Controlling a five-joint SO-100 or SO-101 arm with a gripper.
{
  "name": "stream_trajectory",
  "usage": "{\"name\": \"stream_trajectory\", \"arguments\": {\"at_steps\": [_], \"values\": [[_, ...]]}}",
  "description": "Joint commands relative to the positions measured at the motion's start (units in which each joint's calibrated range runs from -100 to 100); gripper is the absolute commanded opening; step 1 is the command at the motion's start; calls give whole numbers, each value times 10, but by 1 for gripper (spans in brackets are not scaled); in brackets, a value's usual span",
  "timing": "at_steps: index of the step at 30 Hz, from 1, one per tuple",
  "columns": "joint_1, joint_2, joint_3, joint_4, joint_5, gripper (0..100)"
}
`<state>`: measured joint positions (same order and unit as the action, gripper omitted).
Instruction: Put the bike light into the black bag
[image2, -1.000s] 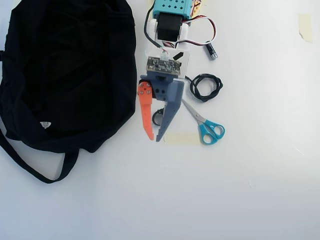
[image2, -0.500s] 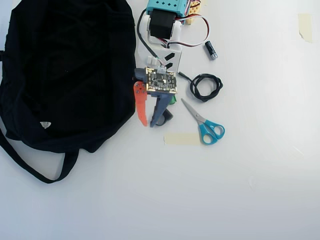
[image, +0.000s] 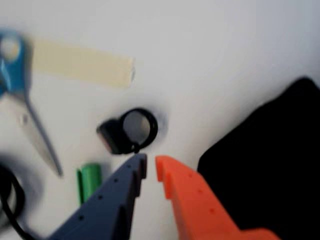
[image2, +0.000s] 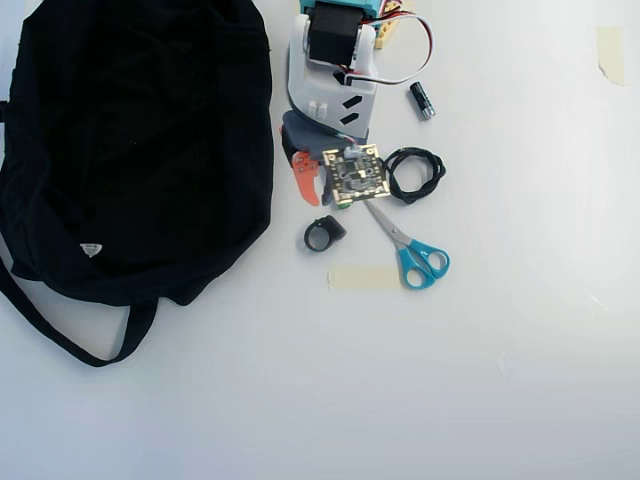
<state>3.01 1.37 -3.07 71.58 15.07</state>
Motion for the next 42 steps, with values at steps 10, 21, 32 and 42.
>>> {"name": "stream_trajectory", "arguments": {"at_steps": [10,21,32,42], "values": [[-10,5,-1,22,81,2],[-10,93,-43,-6,116,2],[-21,144,-82,-7,127,7],[-36,155,-81,-2,107,16]]}}
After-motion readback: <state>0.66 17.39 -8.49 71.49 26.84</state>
